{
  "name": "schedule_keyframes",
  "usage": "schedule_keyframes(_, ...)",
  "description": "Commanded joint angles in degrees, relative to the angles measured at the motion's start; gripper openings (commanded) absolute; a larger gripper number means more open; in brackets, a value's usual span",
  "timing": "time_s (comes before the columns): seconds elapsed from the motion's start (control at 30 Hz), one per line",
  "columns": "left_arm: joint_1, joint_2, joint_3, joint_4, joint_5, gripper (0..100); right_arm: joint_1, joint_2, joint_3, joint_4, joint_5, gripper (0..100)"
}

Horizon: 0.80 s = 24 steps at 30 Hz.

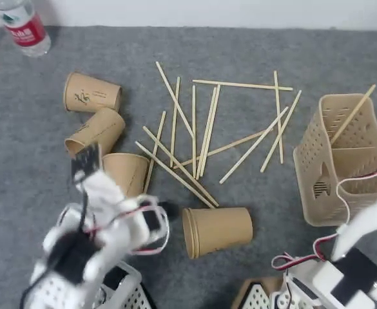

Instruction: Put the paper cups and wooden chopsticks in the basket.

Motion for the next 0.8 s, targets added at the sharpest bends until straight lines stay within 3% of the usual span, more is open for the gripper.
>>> schedule_keyframes(0.0, 3.1, -20.4, 5.5, -2.9, 0.4, 17, -1.7, -3.0, -3.1, 1.5, -0.6, 24.0)
schedule_keyframes(0.17, 7.5, -23.7, 8.3, -4.5, -1.1, 17, -4.1, -3.0, -3.0, 2.4, -1.0, 24.0)
schedule_keyframes(0.53, 7.7, 1.0, 9.0, -13.3, -1.1, 17, -6.2, -2.9, -2.9, 5.3, -1.1, 24.0)
schedule_keyframes(0.77, 8.1, 5.5, 18.2, -22.4, -1.1, 17, -6.2, -2.9, -2.9, 4.8, -1.0, 24.0)
